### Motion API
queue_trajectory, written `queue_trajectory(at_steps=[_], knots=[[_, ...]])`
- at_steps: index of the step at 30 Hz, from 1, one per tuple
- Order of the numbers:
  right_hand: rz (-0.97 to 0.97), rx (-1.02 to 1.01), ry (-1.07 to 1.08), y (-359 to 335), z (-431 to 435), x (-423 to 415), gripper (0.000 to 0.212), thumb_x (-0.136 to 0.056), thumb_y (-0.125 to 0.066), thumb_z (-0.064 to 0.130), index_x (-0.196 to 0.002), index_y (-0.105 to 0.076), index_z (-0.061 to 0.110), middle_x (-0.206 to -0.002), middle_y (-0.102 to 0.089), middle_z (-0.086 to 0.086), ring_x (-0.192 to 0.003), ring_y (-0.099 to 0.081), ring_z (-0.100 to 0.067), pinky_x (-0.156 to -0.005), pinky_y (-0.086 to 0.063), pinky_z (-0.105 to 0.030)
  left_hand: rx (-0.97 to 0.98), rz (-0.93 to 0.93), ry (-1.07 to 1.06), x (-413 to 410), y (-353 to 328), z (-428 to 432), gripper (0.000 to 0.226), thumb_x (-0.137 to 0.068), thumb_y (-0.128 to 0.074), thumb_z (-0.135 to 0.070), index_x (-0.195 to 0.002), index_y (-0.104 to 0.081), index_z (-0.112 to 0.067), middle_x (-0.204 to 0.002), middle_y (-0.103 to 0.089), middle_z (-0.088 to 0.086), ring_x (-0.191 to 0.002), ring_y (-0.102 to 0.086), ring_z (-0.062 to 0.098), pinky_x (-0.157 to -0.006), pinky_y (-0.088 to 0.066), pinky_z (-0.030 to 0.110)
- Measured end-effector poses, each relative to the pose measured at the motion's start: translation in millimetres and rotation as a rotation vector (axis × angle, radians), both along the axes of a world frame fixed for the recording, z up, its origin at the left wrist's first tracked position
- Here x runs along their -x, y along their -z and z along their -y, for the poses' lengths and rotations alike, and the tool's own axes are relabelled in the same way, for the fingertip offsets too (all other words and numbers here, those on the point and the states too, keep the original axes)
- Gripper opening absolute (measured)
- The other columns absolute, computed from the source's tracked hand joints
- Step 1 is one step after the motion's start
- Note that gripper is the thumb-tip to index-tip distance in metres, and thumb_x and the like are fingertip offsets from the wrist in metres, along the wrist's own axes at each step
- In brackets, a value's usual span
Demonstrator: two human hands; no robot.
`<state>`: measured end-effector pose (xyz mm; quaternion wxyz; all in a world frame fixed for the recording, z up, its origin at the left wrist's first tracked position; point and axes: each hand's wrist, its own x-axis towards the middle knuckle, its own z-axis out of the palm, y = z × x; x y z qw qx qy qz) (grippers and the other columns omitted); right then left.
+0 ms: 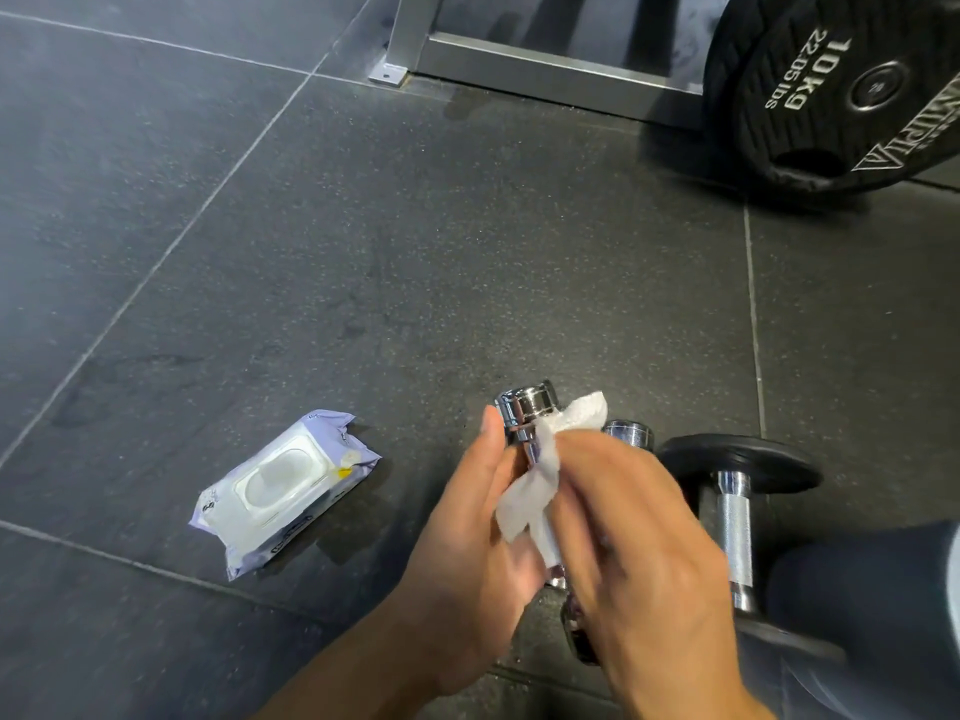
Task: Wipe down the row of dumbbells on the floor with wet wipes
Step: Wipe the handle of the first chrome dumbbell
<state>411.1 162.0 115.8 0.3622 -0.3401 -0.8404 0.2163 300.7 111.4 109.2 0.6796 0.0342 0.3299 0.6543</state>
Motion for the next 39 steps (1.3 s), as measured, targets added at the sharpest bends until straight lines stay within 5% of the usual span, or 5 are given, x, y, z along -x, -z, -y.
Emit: queue_trajectory(at_steps=[8,12,22,33,39], knots=[[-0.181,0.132,0.157,-20,-23,7,0.017,-0.097,-0.068,0.010,-0.112,-0.074,0.013,-0.103,-0.073,0.007,-0.090,-0.067,-0.004,-0.079,-0.048,-0.016,-0.051,-0.142,0.180,-13,-2,-1,0.080,-0.092,-0.032,-0.077,-0.131,-0.065,-0.015,-0.095,-0.065,0.006,-0.078,-0.055,0.018,-0.060,-0.020,0.040],[0.399,0.070,-0.157,0,-32,9,0.025,-0.101,-0.050,0.041,-0.095,-0.067,0.024,-0.100,-0.061,0.011,-0.092,-0.057,-0.012,-0.078,-0.050,-0.030,0.008,-0.184,0.187,-15,9,0,0.096,-0.084,-0.022,-0.087,-0.141,-0.057,-0.019,-0.132,-0.066,0.012,-0.108,-0.062,0.026,-0.053,-0.039,0.032],[0.794,0.944,-0.046,7,-60,-4,0.041,-0.093,-0.054,0.035,-0.058,-0.050,0.014,-0.048,-0.051,0.006,-0.045,-0.046,-0.012,-0.048,-0.037,-0.027,0.194,-0.748,0.380,-14,42,8,0.075,-0.055,-0.022,-0.110,-0.087,-0.054,-0.051,-0.083,-0.076,0.014,-0.052,-0.054,0.025,-0.051,-0.041,0.034],[-0.194,0.963,-0.076,26,-36,-17,0.022,-0.092,-0.048,0.014,-0.079,-0.066,0.015,-0.072,-0.061,-0.013,-0.067,-0.053,-0.012,-0.061,-0.044,-0.026,0.223,0.255,0.437,-10,26,6,0.105,-0.072,-0.022,-0.100,-0.114,-0.062,-0.013,-0.074,-0.052,0.012,-0.047,-0.043,0.017,-0.045,-0.028,0.022],[-0.413,0.920,0.246,34,-36,-17,0.023,-0.100,-0.043,0.003,-0.088,-0.062,-0.002,-0.082,-0.067,-0.012,-0.072,-0.058,-0.014,-0.066,-0.046,-0.028,0.240,0.003,0.259,-16,17,-3,0.080,-0.084,-0.033,-0.087,-0.113,-0.060,-0.017,-0.076,-0.055,0.022,-0.054,-0.043,0.022,-0.052,-0.029,0.031]])
